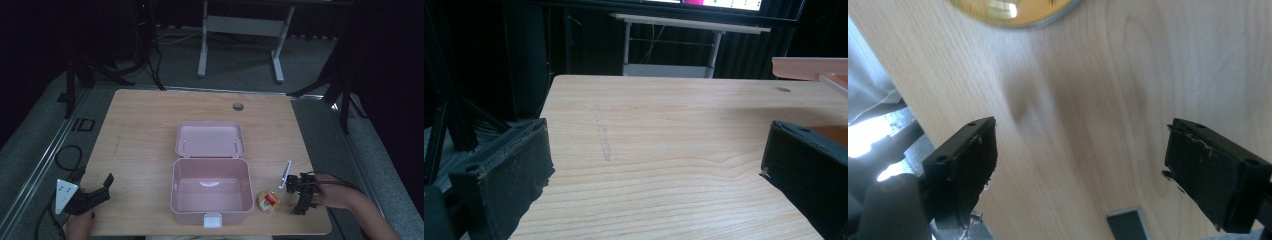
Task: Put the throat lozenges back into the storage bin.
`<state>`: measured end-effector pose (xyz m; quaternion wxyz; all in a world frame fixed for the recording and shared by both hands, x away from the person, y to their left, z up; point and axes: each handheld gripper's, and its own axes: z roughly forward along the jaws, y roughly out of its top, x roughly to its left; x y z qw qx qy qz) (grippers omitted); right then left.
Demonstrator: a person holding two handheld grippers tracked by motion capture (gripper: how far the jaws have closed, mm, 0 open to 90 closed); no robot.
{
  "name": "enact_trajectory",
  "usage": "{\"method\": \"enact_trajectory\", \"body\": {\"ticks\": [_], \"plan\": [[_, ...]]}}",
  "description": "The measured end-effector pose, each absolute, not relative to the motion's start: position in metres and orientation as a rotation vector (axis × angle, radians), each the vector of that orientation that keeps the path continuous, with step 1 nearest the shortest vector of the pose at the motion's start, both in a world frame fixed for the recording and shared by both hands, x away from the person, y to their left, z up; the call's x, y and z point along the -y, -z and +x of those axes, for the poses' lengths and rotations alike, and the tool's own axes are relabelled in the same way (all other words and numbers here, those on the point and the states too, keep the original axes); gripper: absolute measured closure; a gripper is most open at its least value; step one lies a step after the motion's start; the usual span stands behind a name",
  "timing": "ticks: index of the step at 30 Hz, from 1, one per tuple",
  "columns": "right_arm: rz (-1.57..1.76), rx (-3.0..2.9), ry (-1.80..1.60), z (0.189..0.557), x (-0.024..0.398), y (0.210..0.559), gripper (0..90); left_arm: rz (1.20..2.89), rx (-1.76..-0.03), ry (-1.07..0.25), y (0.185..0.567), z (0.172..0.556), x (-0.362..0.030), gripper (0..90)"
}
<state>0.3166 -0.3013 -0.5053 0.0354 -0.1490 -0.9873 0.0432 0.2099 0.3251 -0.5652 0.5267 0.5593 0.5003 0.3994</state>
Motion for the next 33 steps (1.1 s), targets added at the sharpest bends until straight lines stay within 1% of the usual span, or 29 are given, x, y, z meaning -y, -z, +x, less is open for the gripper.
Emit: {"method": "enact_trajectory", "body": {"ticks": [13,30,33], "plan": [[-0.315,3.068,-0.061,0.314,0.267,0.503,13.5,1.343,-1.189,-0.953,0.565,0.210,-0.325,0.3],[-0.096,3.087,-0.098,0.312,0.222,0.518,13.8,1.341,-1.186,-0.946,0.565,0.210,-0.326,0.3],[-0.078,3.082,-0.114,0.311,0.219,0.520,17.4,1.340,-1.185,-0.947,0.565,0.210,-0.326,0.3]]}}
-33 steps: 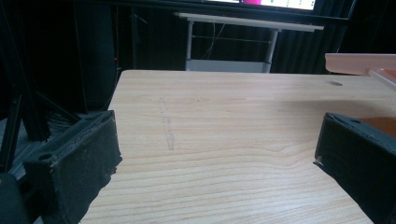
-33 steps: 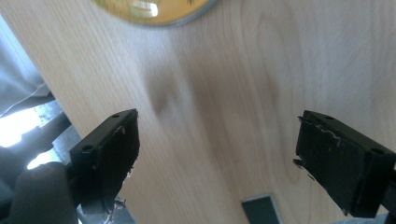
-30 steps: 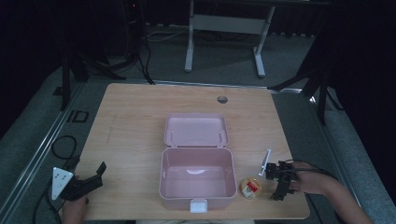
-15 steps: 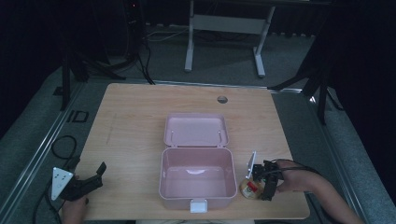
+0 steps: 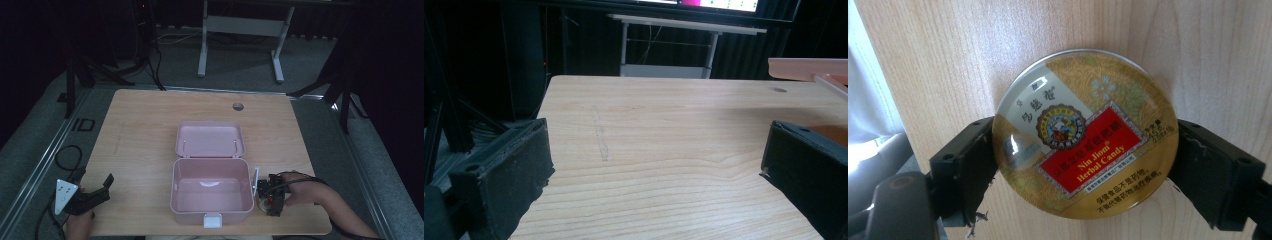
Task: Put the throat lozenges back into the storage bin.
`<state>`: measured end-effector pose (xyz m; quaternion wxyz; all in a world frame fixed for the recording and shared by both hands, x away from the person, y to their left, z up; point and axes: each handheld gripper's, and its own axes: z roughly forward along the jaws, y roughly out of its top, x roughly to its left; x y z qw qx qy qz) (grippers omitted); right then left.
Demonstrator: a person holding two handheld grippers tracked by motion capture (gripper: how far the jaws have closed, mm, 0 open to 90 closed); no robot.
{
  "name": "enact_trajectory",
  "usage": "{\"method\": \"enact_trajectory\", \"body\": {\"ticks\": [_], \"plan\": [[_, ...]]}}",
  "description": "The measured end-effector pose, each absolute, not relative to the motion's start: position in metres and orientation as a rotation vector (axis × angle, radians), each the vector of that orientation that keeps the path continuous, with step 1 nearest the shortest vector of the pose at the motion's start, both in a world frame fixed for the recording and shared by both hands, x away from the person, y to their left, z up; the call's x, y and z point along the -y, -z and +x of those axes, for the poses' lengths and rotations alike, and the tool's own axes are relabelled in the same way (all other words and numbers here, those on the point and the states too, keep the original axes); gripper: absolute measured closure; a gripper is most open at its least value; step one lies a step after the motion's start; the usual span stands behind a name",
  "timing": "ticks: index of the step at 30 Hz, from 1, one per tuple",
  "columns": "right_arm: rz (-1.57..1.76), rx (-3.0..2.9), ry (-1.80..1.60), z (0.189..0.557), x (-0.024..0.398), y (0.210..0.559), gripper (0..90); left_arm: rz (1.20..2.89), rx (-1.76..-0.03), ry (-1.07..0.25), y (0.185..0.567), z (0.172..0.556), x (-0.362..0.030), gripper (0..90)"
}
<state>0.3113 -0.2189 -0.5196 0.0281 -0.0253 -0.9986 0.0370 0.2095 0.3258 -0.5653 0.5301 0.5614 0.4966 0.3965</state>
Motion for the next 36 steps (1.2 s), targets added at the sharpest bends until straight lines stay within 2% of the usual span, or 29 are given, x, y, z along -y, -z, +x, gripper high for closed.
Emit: {"method": "enact_trajectory", "body": {"ticks": [7,20,36], "plan": [[-0.088,3.079,-0.140,0.312,0.219,0.511,19.9,1.343,-1.185,-0.948,0.565,0.209,-0.326,0.3],[-0.117,3.061,-0.114,0.311,0.227,0.472,20.0,1.344,-1.186,-0.949,0.565,0.210,-0.325,0.3],[-0.121,3.076,-0.090,0.306,0.215,0.394,20.1,1.344,-1.186,-0.946,0.565,0.210,-0.325,0.3]]}}
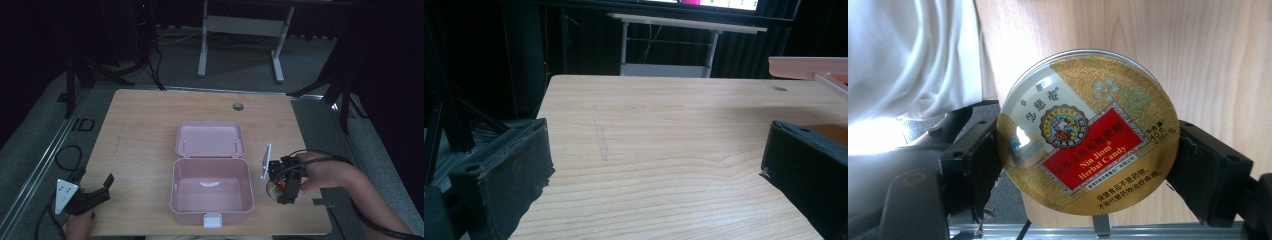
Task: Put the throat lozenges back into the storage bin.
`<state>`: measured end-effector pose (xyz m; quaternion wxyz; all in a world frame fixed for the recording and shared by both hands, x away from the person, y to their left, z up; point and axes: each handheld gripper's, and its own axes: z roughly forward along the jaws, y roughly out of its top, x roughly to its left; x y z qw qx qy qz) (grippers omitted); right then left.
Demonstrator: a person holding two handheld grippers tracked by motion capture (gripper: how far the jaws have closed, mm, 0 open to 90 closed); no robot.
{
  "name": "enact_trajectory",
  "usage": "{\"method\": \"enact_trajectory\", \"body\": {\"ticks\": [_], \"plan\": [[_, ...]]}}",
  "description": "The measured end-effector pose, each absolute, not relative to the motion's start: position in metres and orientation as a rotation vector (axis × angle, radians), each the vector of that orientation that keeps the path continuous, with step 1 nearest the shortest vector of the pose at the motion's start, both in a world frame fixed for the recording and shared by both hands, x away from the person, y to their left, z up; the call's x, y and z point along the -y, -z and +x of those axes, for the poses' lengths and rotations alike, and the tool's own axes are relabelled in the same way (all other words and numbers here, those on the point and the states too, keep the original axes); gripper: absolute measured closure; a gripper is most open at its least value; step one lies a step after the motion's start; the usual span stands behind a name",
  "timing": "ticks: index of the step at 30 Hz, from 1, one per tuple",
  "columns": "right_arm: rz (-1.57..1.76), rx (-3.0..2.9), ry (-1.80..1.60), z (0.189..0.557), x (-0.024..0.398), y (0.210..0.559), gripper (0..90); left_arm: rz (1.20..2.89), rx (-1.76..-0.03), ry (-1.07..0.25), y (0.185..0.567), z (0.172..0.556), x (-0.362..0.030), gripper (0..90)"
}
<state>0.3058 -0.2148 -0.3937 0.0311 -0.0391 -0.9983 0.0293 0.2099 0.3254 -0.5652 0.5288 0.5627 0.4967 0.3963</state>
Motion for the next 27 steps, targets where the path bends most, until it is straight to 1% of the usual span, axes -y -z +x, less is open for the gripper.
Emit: {"method": "enact_trajectory", "body": {"ticks": [4,8,27], "plan": [[-0.096,3.081,-0.067,0.304,0.204,0.378,20.1,1.342,-1.187,-0.945,0.565,0.210,-0.325,0.3],[-0.042,3.069,-0.059,0.302,0.190,0.370,20.1,1.343,-1.185,-0.945,0.565,0.210,-0.326,0.3],[0.180,3.047,-0.053,0.295,0.120,0.369,20.1,1.343,-1.184,-0.937,0.565,0.210,-0.326,0.3]]}}
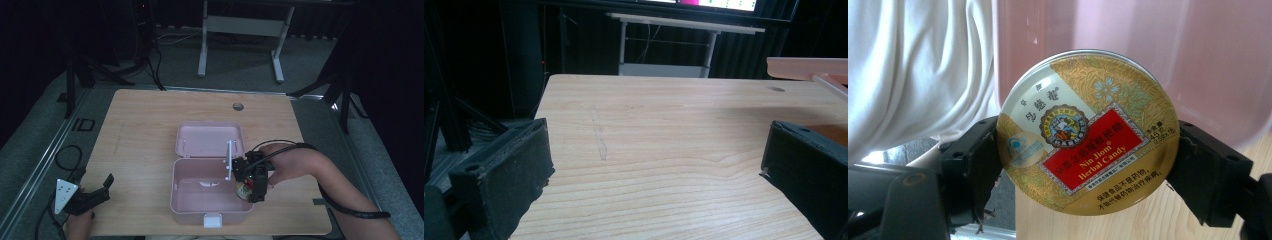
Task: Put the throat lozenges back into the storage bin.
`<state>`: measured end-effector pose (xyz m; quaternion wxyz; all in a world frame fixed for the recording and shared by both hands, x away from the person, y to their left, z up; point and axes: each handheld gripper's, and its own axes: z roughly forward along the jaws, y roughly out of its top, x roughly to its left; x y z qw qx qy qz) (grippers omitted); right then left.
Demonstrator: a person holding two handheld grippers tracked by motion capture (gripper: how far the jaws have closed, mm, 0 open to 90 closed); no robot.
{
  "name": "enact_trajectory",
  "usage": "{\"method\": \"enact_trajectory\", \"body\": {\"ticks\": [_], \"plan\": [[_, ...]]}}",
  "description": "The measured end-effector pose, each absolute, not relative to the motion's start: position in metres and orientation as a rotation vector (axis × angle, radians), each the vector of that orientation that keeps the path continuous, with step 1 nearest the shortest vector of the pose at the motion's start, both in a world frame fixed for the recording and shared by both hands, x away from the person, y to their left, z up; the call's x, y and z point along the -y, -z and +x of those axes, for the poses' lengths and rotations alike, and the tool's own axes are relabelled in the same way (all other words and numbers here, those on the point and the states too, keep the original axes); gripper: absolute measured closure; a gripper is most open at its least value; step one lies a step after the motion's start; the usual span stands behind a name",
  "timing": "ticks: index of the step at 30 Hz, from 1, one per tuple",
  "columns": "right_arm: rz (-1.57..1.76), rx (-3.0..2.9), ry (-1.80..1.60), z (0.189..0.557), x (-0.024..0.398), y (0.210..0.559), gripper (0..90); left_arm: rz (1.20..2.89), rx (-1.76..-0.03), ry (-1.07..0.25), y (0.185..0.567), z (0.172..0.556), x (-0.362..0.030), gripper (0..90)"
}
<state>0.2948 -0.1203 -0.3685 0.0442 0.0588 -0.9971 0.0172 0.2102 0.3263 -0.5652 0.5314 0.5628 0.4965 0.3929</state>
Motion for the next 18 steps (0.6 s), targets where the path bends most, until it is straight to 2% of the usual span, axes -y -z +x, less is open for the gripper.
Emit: {"method": "enact_trajectory", "body": {"ticks": [7,18], "plan": [[0.237,3.036,-0.049,0.295,0.102,0.379,20.1,1.341,-1.183,-0.934,0.565,0.210,-0.326,0.3],[0.215,3.030,-0.107,0.305,0.092,0.420,20.1,1.346,-1.181,-0.935,0.565,0.210,-0.326,0.3]]}}
